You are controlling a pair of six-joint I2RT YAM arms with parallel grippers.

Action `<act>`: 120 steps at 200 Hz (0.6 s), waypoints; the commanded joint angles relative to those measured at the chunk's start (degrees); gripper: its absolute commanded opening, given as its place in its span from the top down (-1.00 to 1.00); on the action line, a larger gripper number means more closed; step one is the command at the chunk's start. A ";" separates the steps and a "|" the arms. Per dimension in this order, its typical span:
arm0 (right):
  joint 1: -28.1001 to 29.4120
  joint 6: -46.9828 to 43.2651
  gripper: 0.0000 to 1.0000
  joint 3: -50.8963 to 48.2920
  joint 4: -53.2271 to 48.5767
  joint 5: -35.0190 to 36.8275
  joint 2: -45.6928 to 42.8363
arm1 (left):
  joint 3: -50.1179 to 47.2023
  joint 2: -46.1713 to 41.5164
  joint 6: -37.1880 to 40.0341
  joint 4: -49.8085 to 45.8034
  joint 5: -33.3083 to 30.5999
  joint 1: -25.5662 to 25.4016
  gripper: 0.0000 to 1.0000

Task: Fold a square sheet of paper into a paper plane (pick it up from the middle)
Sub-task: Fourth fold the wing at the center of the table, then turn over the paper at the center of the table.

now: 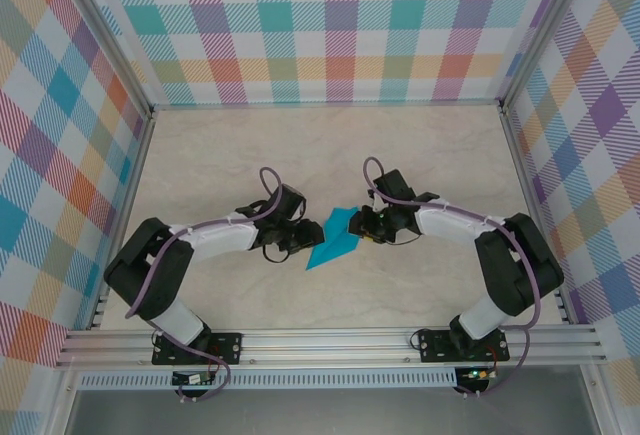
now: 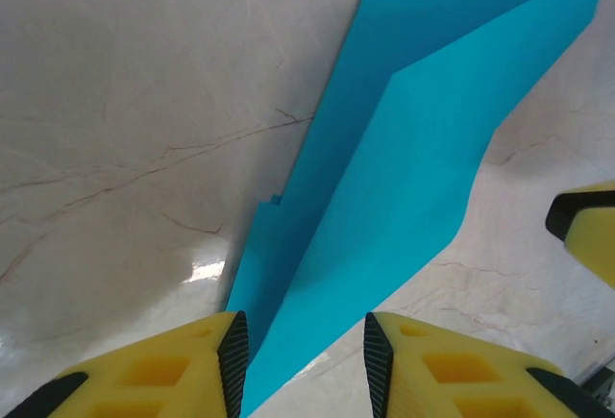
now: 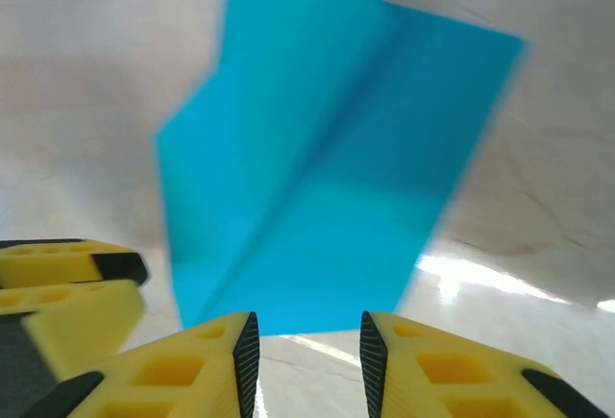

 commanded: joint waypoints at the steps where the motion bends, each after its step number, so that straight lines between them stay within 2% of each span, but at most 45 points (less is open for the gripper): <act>1: 0.07 7.42 0.26 -2.16 2.07 -0.67 -0.98 | 1.29 2.00 2.83 -1.14 2.94 0.41 0.20; 48: 0.07 11.84 0.26 -4.46 8.48 -4.96 1.67 | 1.76 3.06 4.21 -3.98 1.78 0.40 0.20; 120: 0.07 14.12 0.30 -4.46 8.71 -4.31 4.86 | 1.28 5.06 2.91 -2.63 3.64 -0.43 0.26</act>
